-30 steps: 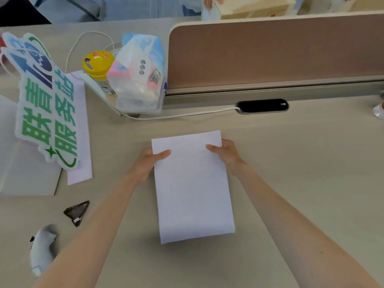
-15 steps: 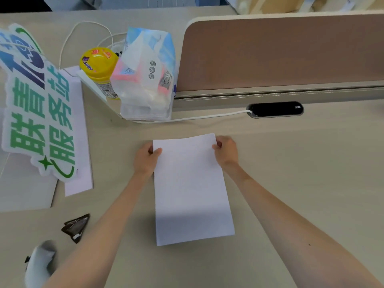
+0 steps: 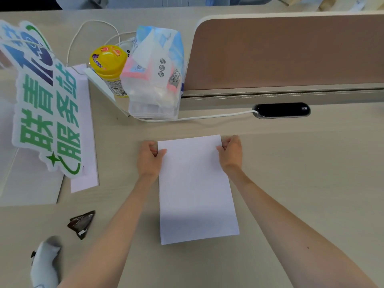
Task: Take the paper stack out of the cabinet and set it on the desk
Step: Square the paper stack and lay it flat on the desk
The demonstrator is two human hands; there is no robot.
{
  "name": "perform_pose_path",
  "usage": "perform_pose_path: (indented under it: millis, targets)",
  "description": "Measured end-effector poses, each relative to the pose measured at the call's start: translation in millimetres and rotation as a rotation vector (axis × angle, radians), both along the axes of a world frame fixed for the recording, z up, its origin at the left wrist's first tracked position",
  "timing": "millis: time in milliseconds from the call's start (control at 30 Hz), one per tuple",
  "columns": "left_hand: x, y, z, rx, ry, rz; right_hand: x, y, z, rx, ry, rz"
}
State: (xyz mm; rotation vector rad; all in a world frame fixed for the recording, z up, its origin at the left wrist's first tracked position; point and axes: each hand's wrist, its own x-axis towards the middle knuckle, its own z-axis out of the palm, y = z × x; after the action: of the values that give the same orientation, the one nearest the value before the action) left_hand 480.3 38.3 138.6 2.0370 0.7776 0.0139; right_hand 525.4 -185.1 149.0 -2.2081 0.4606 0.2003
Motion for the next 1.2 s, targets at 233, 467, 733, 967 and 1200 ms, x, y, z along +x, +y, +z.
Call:
perform_pose_path:
  millis: [233, 467, 733, 967, 1200]
  targets:
    - [-49, -13, 11, -0.085, -0.022, 0.05, -61, -24, -1, 0.091, 0.048, -0.014]
    - [-110, -29, 12, -0.107, 0.021, 0.111, -127, -35, 0, 0.079, 0.09, 0.02]
    - [-158, -46, 13, -0.113, 0.08, 0.169, -166, -29, 8, 0.046, 0.129, 0.04]
    - [-163, -48, 17, -0.202, 0.089, 0.166, -170, -24, 13, -0.042, 0.127, 0.088]
    - [-156, -48, 18, 0.065, 0.051, -0.049, -165, -21, 17, -0.2, 0.072, 0.15]
